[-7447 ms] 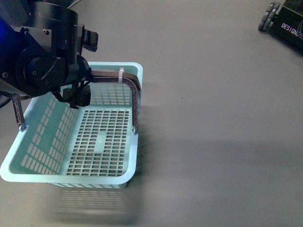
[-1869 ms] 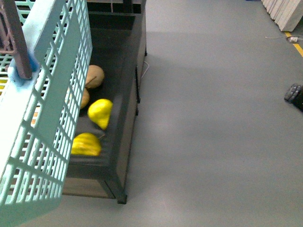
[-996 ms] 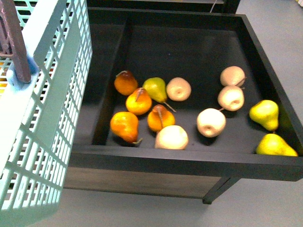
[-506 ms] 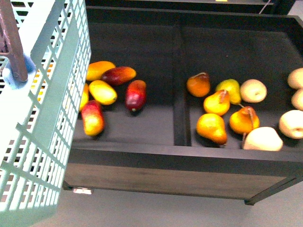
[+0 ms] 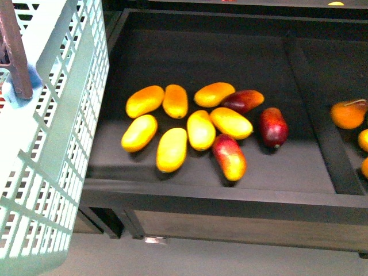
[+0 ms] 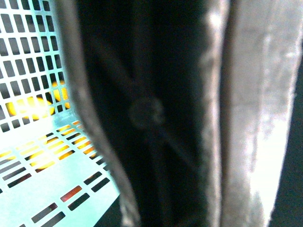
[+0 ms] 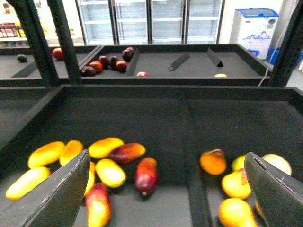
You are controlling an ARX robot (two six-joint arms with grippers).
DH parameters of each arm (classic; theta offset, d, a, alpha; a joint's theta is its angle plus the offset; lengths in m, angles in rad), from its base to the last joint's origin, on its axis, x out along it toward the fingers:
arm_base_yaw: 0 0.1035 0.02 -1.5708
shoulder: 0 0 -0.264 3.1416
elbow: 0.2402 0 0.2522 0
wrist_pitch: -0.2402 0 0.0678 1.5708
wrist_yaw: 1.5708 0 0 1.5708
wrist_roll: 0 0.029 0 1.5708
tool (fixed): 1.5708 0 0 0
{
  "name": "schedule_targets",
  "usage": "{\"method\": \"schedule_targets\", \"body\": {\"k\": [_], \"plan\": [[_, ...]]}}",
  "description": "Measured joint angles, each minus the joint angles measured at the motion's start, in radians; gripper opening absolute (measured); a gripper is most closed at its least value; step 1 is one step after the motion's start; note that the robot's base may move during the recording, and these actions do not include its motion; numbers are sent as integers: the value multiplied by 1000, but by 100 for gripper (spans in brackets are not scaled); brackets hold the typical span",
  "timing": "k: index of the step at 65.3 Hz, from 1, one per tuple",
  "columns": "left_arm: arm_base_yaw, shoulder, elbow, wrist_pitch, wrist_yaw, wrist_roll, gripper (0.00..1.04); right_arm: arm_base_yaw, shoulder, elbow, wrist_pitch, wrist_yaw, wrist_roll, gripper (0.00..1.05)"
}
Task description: Pick mango and avocado into basket
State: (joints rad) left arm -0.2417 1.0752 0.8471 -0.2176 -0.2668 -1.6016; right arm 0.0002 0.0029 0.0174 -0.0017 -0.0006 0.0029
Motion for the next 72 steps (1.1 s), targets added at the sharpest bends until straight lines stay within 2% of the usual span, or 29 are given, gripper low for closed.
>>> {"method": "schedule_targets", "body": {"k": [58,72], "plan": [[0,0,1,0,5,0,14,0,1,0,0,-4,0,96],[11,-2,1,0,-27,20,14,-1,0,0,0,-5,0,96]]}}
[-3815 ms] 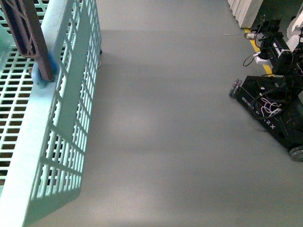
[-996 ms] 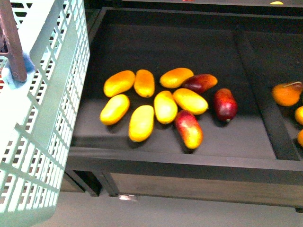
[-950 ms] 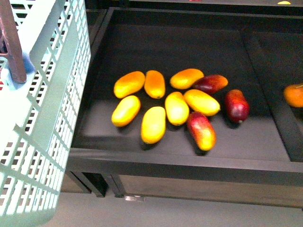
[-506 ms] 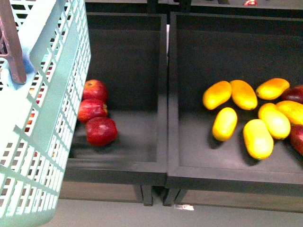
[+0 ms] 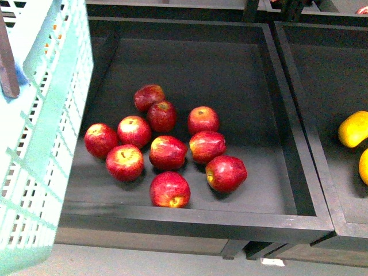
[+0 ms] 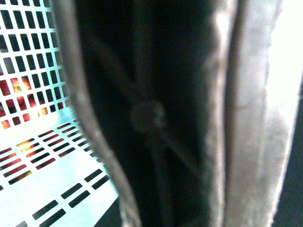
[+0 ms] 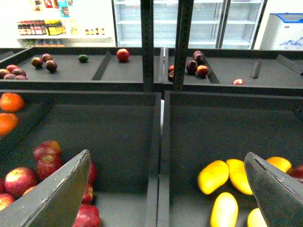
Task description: Pick mango and avocado into basket
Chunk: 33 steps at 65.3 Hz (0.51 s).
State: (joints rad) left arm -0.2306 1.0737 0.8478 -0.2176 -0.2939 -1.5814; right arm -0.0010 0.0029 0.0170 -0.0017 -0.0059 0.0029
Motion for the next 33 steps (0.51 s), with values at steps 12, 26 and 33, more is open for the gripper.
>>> {"method": "schedule_targets", "body": {"k": [12,26,33], "plan": [[-30,87,113,-188,133,147,14,0,0,0,0,3,0,96],[-179,418,406,-262,174,438,14,0,0,0,0,3,0,96],[-262,555,543,-270,226,466,14,0,0,0,0,4,0,96]]}}
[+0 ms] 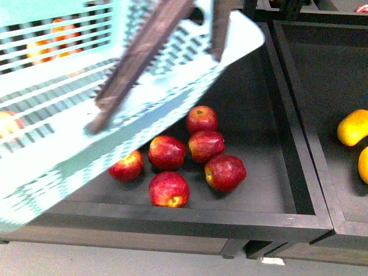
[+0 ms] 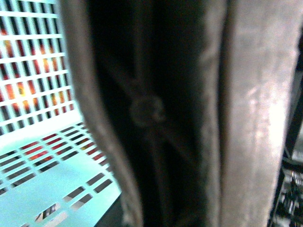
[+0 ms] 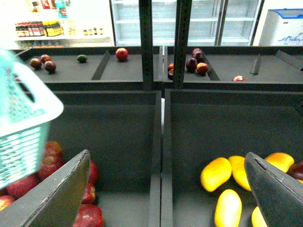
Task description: Pick mango and avocado into basket
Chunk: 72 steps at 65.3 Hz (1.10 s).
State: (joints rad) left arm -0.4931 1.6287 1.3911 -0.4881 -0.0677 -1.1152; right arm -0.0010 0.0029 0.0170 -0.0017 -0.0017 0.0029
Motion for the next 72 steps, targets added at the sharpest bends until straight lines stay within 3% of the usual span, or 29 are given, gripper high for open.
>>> {"method": "schedule_targets", "body": {"k": [12,24,72], "plan": [[-143,161,196,-25,87,24,14,0,0,0,0,1,0,96],[-224,218,248,-21,132,56,14,0,0,0,0,1,0,96],[-241,219,248,12,154,87,14,0,0,0,0,1,0,96]]}}
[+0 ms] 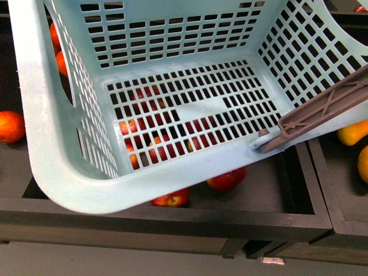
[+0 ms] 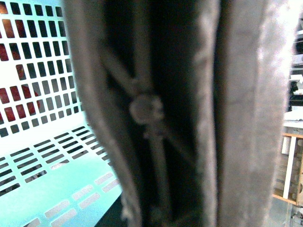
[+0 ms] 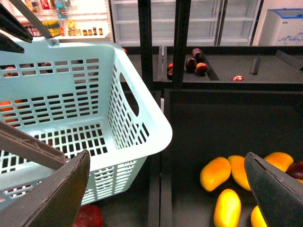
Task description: Pick mango and avocado into basket
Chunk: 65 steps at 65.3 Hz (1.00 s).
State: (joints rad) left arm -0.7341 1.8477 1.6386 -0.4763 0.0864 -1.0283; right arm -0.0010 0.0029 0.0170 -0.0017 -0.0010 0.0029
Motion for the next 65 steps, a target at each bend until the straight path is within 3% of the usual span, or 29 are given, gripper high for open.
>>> {"method": "schedule_targets", "body": {"k": [4,9,15,23,26,31,36,47,57,65], "plan": [[-1,0,0,0,1,0,14,2,6,2,-7,8,5,96],[-2,0,0,0,-1,0,14,5,170,117,-281,95,182,96],[-2,0,0,0,-7,5,14,-75,363,183,-451,26,381,96],[1,0,0,0,-8,5,14,-270,492,216,-377,-126,411,96],[1,0,0,0,-6,7,14,-384,620,253,-288,-204,380,96],[1,0,0,0,1,6,14,-515,872,322,-93,-237,290,96],[1,0,0,0,-1,6,14,-567,1085,396,63,-211,213,96],[1,0,0,0,-6,7,14,-581,1562,587,323,-96,27,96],[1,0,0,0,-4,6,14,-507,1969,749,380,-31,-23,96],[1,0,0,0,-3,6,14,-439,2120,843,383,-3,-21,96]]}}
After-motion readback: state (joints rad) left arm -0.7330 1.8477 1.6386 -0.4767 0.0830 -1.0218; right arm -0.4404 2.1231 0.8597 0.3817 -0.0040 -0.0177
